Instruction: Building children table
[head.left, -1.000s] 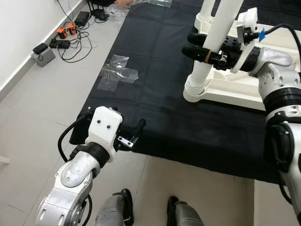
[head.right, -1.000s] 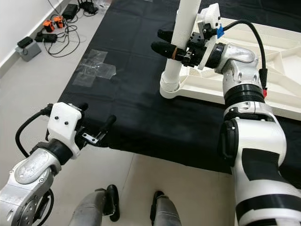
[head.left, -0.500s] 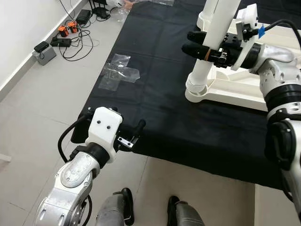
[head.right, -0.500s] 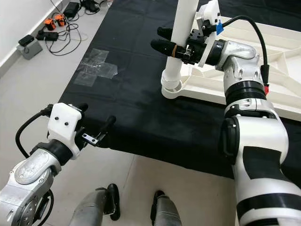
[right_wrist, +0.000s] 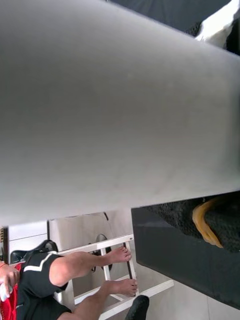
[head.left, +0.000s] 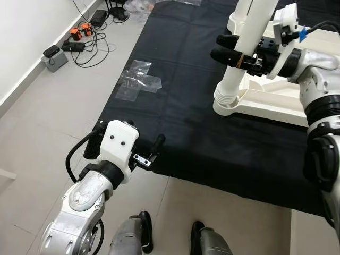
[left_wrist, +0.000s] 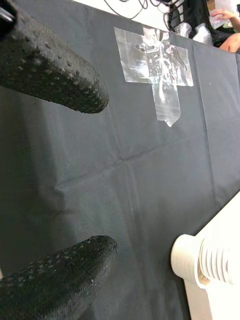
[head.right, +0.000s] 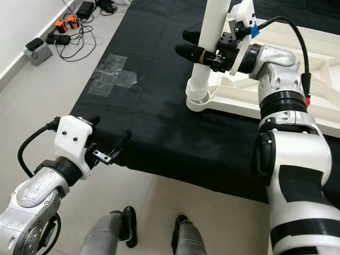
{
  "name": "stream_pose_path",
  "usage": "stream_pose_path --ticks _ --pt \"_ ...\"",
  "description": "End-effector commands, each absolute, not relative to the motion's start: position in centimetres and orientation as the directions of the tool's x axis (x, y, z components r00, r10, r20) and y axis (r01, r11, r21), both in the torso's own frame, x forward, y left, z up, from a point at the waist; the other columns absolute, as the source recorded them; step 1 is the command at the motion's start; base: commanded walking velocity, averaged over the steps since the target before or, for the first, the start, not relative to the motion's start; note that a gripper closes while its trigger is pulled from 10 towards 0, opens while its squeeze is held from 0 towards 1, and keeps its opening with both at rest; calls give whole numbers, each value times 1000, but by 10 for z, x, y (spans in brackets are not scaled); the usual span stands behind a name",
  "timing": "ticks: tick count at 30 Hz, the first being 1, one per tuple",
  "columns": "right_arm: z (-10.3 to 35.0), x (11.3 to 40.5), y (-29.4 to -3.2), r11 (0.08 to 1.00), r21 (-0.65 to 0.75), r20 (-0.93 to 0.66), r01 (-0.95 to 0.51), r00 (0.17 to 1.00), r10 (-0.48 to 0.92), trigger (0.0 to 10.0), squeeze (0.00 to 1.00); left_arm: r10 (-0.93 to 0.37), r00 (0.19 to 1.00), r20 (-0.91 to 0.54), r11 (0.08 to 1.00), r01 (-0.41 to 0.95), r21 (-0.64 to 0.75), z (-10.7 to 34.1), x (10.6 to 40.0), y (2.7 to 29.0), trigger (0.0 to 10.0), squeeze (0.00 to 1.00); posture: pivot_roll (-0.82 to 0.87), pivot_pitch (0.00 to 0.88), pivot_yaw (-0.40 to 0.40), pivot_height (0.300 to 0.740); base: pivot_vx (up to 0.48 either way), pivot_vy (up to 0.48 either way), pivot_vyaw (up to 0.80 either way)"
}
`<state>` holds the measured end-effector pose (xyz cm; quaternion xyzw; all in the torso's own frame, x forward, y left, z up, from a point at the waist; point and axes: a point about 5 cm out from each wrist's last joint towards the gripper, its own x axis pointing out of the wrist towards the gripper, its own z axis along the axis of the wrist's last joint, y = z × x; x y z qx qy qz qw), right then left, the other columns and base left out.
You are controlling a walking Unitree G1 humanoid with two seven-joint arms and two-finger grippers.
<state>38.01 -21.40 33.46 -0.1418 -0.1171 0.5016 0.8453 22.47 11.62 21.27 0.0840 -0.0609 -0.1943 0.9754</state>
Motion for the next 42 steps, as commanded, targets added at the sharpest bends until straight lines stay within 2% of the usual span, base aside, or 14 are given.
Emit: stream_pose_path --ticks 1,8,11,12,15,19,20,23,25,26,29,33,40,42 --pt "323 380 -224 475 -329 9 -816 500 866 0 0 -402 913 70 903 383 194 211 222 117 10000 0 147 290 19 740 0 0 0" --pt "329 380 -228 510 -339 43 -791 528 848 0 0 -404 912 68 902 385 195 210 223 118 10000 0 146 287 23 740 0 0 0" --pt "349 381 -220 550 -315 217 -773 506 835 0 0 -400 913 80 904 379 200 211 229 117 10000 0 144 258 18 740 0 0 0" --pt "349 381 -220 550 -315 217 -773 506 835 0 0 -400 913 80 904 379 200 211 229 117 10000 0 144 258 18 740 0 0 0" --pt "383 383 -202 622 -252 460 -741 474 751 0 0 -389 915 107 906 359 225 215 241 118 10000 0 134 214 5 740 0 0 0" --pt "389 384 -199 646 -225 506 -729 479 717 0 0 -375 920 110 910 343 232 216 244 121 10000 0 131 199 2 740 0 0 0" --pt "392 387 -196 679 -171 546 -714 505 669 0 0 -357 928 106 910 321 262 216 249 125 10000 0 127 176 -8 740 0 0 0" --pt "392 387 -196 679 -171 546 -714 505 669 0 0 -357 928 106 910 321 262 216 249 125 10000 0 127 176 -8 740 0 0 0" --pt "391 390 -192 706 -128 560 -697 536 631 0 0 -343 934 104 909 301 289 217 255 130 10000 0 123 155 -12 740 0 0 0" --pt "382 393 -183 712 -93 562 -696 554 614 0 0 -340 934 107 891 284 353 222 263 136 10000 0 114 125 -17 740 0 0 0" --pt "374 394 -176 717 -82 558 -693 564 609 0 0 -335 936 107 875 267 403 227 270 142 10000 0 113 122 -18 740 0 0 0" --pt "345 385 -152 709 -31 560 -705 576 596 0 0 -348 929 123 829 244 503 247 296 152 10000 0 93 87 -18 740 0 0 0" --pt "340 377 -146 710 -18 568 -704 577 587 0 0 -367 922 121 821 260 508 248 305 150 10000 0 83 78 -16 740 0 0 0" --pt "334 379 -148 779 28 563 -626 654 505 0 0 -376 914 153 843 269 466 252 306 143 10000 0 75 63 -17 740 0 0 0"
